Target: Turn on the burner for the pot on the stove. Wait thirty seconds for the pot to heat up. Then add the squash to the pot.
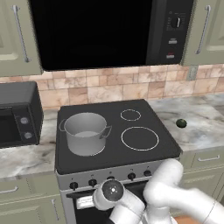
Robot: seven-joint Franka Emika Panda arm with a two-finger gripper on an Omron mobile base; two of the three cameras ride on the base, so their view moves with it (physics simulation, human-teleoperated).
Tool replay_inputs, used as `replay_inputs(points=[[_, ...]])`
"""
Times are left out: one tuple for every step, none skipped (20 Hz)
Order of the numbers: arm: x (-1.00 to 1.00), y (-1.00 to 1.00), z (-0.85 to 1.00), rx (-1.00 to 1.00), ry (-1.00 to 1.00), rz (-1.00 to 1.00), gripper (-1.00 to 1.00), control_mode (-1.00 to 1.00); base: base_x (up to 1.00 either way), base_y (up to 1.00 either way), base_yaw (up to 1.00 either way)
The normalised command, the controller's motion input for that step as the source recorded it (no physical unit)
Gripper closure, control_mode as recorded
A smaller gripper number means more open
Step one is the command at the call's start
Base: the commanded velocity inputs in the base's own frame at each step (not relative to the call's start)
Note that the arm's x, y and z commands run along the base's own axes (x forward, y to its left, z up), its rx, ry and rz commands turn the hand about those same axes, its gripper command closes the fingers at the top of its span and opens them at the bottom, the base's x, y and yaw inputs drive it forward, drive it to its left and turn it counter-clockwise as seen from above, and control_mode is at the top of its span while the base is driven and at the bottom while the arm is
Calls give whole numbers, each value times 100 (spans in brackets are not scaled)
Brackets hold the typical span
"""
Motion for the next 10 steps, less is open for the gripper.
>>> replay_inputs(points=[[-11, 2, -21, 0, -18, 0, -100, -100, 0, 0, 0], [-10, 0, -18, 0, -21, 0, -100, -100, 0, 0, 0], [-9, 0, -16, 0, -22, 0, -100, -100, 0, 0, 0], [-9, 1, -13, 0, -23, 0, -100, -100, 0, 0, 0], [-8, 6, -12, 0, -22, 0, -100, -100, 0, 0, 0], [-5, 12, -11, 0, -21, 0, -100, -100, 0, 0, 0], [-7, 16, -10, 0, -20, 0, -100, -100, 0, 0, 0], [-9, 19, -8, 0, -20, 0, -100, -100, 0, 0, 0], [-9, 22, -5, 0, -20, 0, -100, -100, 0, 0, 0], [-11, 23, -4, 0, -21, 0, -100, -100, 0, 0, 0]])
